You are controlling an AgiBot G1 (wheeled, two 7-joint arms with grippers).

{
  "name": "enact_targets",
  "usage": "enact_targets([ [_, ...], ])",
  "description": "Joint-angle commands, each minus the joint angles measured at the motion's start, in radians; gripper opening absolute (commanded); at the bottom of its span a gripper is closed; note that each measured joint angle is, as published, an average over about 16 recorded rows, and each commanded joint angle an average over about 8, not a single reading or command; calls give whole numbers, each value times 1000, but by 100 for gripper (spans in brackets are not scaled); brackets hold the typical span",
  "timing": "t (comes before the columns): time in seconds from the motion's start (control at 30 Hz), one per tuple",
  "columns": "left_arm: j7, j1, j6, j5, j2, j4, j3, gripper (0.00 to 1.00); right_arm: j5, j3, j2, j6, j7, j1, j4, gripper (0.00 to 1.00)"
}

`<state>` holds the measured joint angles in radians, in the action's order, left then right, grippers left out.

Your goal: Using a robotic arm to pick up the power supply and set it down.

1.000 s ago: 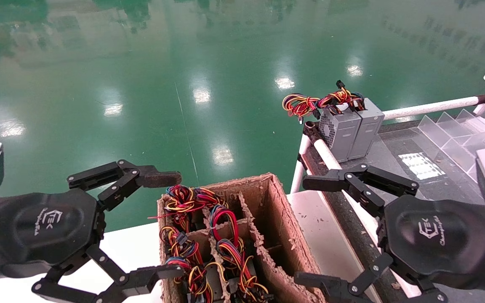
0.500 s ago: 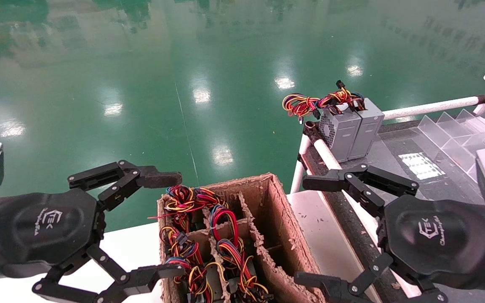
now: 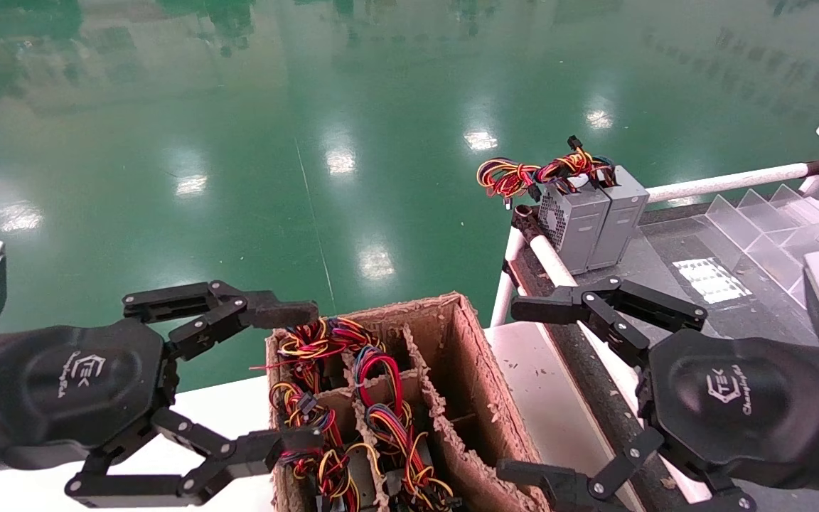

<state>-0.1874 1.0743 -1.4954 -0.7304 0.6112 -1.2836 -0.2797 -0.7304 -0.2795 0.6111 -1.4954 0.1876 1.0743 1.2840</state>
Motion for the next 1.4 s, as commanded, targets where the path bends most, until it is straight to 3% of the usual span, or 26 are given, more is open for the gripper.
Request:
enact_targets([
  [0.03,0,0,0,0,0,0,0,0,0,0,0,0,0,0,0,100],
  [0.97,0,0,0,0,0,0,0,0,0,0,0,0,0,0,0,100],
  [1.23,0,0,0,0,0,0,0,99,0,0,0,0,0,0,0,100],
  [1.4,0,0,0,0,0,0,0,100,-20,-6,-5,6,-1,-5,-6,100],
])
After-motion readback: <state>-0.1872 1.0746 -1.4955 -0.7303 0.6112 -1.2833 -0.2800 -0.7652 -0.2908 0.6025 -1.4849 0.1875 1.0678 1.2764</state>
